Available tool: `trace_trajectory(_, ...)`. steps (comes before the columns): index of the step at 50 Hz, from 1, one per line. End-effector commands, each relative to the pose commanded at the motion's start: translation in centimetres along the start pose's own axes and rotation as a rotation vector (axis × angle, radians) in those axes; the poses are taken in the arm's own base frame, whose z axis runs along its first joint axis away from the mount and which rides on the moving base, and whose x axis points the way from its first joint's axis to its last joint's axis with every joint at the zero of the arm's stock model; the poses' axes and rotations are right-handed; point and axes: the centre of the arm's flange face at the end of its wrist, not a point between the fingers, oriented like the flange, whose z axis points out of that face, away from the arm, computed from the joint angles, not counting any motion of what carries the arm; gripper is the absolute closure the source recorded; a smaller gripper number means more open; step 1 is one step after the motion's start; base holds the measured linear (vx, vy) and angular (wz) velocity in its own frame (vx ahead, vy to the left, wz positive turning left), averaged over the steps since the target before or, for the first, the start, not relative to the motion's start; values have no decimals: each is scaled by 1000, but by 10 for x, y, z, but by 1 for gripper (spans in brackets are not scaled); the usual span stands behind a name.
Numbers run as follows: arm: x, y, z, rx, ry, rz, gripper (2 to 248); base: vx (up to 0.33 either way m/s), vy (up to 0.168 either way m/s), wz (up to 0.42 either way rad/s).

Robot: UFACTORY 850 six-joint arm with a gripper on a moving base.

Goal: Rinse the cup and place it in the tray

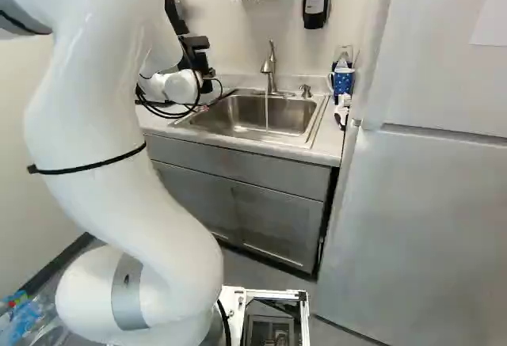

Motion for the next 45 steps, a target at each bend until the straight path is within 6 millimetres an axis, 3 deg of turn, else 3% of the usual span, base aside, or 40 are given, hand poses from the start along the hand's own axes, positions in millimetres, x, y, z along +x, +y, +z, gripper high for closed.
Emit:
trace_trajectory(25, -2, -12, 54, 19, 21, -1, 128, 0, 0, 0)
trace_trajectory(45, -24, -15, 87, 21, 5, -1, 128, 0, 0, 0)
